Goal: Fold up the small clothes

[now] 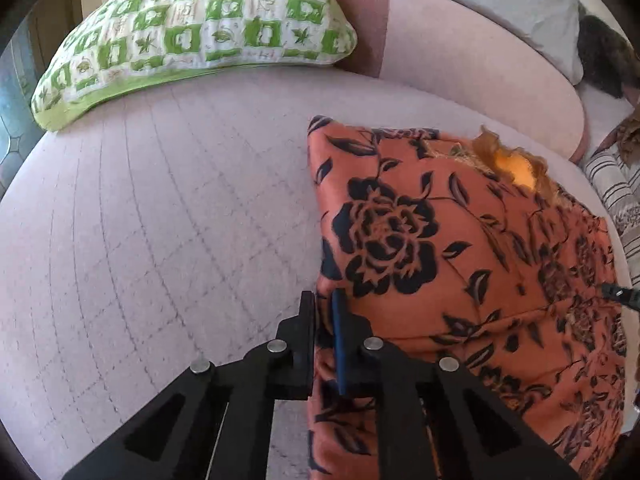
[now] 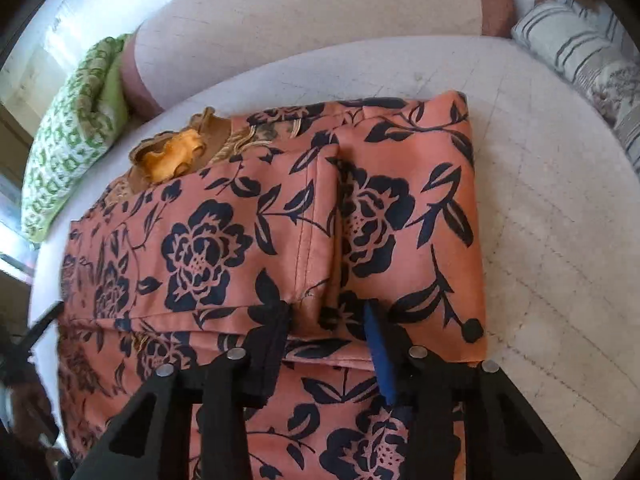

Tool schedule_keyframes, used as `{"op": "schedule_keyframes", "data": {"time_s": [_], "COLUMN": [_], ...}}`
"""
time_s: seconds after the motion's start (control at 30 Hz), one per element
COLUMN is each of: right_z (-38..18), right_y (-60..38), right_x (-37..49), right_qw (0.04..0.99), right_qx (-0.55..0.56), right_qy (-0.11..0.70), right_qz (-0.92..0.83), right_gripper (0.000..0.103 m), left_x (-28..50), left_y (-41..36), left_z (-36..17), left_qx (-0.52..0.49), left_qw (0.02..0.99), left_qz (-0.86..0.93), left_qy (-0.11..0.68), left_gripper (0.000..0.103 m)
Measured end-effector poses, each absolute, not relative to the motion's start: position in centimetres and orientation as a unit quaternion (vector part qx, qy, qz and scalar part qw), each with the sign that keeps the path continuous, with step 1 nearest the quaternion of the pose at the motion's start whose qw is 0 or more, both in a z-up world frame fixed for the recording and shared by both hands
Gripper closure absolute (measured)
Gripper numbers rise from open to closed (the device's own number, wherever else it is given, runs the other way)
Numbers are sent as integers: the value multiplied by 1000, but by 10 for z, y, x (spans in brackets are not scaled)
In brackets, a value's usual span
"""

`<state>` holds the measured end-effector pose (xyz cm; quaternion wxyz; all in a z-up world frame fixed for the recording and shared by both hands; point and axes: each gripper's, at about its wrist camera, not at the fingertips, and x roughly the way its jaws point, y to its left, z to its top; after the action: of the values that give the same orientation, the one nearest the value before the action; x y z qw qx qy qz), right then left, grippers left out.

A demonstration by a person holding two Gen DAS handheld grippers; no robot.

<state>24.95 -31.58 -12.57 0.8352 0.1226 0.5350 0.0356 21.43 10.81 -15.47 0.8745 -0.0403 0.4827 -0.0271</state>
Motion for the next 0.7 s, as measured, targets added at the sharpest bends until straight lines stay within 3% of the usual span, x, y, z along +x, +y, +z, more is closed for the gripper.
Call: {"op": "schedule_keyframes", "data": {"time_s": [0.07, 0.13, 0.2, 0.27, 0.33, 0.37, 0.4, 0.47, 0.53, 0.57, 0.6, 0.63, 0.67, 0.7], "right_z": [-109, -85, -77, -85, -104, -119, -126, -123, -118, -112, -104, -95, -84, -79], "right_y": [-318, -317, -312, -308, -307, -304, -300, -296, -304, -316, -328, -344, -362, -374], "right_x": [247, 246, 260, 281, 297, 305, 307, 303, 298, 294, 288, 281, 272, 268], "right_qw": [840, 863, 863, 858, 850, 840, 839, 850, 849, 847, 852, 863, 878, 885], "right_qx": [140, 151, 160, 158, 151, 143, 119, 89, 104, 140, 167, 189, 195, 191], "right_qy": [522, 480, 473, 485, 503, 521, 530, 519, 517, 513, 495, 468, 438, 425], "right_qz": [39, 57, 75, 64, 35, 37, 25, 13, 13, 24, 32, 35, 9, -21], "right_gripper": [30, 28, 23, 23, 23, 39, 49, 62, 64, 57, 41, 32, 20, 17], "left_x": [210, 213, 223, 241, 263, 275, 283, 282, 280, 278, 274, 267, 260, 254], "left_y": [108, 106, 97, 87, 82, 80, 81, 82, 75, 73, 73, 74, 74, 74], "left_z": [-138, -115, -104, -108, -128, -148, -163, -164, -161, -158, -151, -141, -132, -125], "left_qx": [-42, -42, -19, -5, 9, 17, 15, 14, 41, 49, 49, 49, 53, 54], "left_qw": [884, 902, 914, 914, 899, 883, 869, 880, 882, 883, 887, 896, 906, 912], "left_qz": [-29, -42, -45, -54, -46, -38, -34, -33, -23, -18, -16, -16, -14, -15], "left_qy": [466, 427, 402, 403, 436, 468, 494, 474, 469, 466, 459, 441, 421, 407], "left_gripper": [90, 80, 52, 49, 51, 83, 90, 89, 89, 86, 86, 84, 78, 68]}}
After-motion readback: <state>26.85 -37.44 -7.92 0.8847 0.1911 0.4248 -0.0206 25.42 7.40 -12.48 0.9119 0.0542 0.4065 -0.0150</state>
